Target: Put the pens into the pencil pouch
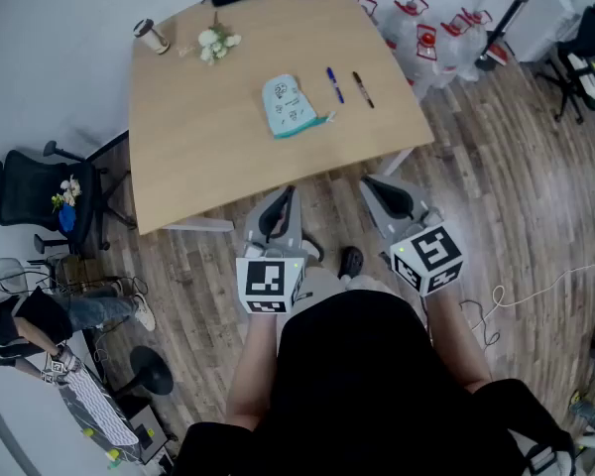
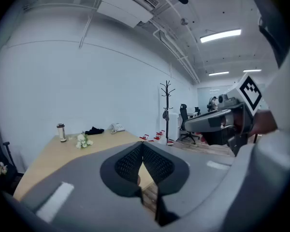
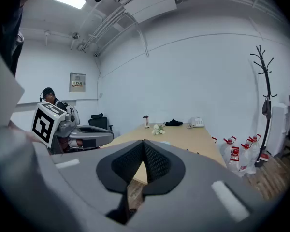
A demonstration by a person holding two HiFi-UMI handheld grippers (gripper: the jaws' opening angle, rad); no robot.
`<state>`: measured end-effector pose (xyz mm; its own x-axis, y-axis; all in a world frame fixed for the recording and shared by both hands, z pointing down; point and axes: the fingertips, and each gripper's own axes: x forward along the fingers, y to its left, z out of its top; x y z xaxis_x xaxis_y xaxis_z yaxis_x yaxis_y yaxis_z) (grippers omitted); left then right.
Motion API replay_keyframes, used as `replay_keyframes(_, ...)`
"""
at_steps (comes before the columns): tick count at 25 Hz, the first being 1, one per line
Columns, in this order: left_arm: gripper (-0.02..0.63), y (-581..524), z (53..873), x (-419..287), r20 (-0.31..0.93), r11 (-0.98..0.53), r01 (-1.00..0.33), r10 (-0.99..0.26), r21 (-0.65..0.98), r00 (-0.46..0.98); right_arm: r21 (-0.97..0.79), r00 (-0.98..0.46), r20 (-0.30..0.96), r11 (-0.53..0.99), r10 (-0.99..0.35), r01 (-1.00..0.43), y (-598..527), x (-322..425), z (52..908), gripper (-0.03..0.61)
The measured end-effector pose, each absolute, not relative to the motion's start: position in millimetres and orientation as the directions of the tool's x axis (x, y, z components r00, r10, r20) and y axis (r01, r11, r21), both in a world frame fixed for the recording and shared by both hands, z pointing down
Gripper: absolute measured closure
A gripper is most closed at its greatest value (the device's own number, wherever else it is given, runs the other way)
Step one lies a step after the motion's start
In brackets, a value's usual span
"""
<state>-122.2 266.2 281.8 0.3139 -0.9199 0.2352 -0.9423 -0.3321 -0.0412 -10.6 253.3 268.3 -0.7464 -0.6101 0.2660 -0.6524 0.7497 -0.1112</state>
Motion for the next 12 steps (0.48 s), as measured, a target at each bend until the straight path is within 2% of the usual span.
replay_keyframes(12,0.615,275.9,279.9,-113.1,0.242,-0.359,-0.932,-0.91,-0.055,0.337,-0.093,-0.74,0.279,0.75,-0.612,-0.655,267.9,-7.3,267.1,0.571)
